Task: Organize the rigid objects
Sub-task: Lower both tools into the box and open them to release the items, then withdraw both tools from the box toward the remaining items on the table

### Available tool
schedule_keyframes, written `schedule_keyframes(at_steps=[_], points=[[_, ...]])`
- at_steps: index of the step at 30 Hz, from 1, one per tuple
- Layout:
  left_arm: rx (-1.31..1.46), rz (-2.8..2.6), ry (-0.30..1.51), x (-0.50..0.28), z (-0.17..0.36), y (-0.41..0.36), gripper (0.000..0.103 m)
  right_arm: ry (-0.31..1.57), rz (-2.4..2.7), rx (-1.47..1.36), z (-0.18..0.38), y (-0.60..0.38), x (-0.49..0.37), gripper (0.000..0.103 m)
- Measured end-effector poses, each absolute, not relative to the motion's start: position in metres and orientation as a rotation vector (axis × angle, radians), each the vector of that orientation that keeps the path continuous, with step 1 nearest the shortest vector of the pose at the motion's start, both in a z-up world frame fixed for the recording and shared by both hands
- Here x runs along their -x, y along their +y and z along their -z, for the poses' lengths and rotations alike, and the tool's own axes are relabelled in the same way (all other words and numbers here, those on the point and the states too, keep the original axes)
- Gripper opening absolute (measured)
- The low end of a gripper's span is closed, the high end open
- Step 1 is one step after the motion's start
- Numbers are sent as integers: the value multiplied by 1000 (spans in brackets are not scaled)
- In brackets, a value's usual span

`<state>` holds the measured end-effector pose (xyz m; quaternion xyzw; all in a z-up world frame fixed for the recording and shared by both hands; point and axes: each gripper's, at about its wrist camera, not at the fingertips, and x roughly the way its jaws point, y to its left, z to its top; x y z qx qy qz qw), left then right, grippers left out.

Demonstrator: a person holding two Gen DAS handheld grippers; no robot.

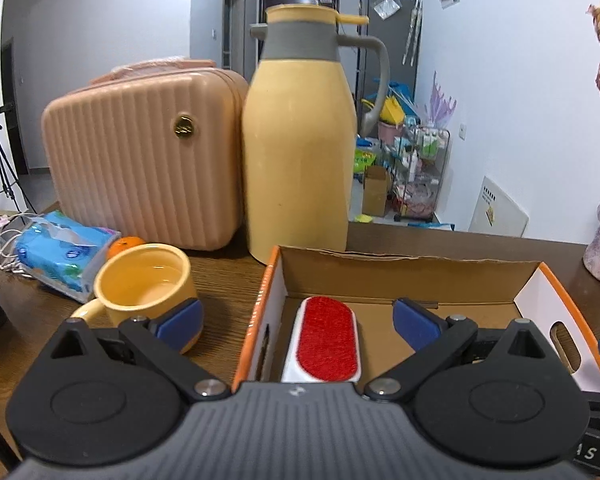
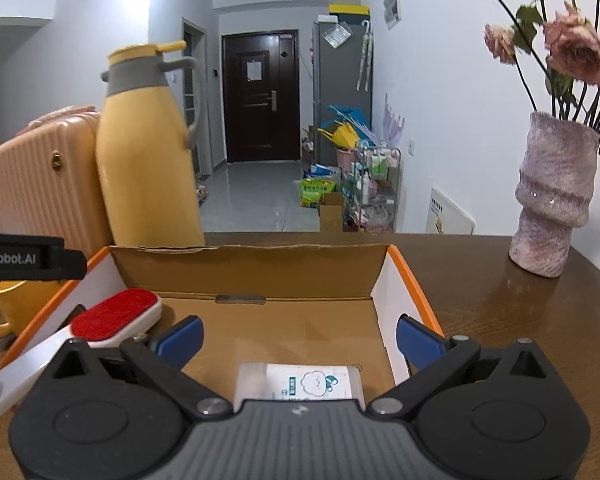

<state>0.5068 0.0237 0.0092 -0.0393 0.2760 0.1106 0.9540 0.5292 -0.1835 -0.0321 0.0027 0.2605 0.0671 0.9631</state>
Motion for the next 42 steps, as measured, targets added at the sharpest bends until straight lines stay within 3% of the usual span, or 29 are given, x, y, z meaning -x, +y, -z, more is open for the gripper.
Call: schedule_keyframes(at_steps=[25, 42], points=[[86, -217, 459, -392, -29, 41, 103, 380, -148, 3, -1, -195, -417, 103], [79, -145, 448, -290, -16, 35, 103, 342, -178, 22, 0, -207, -321, 103]])
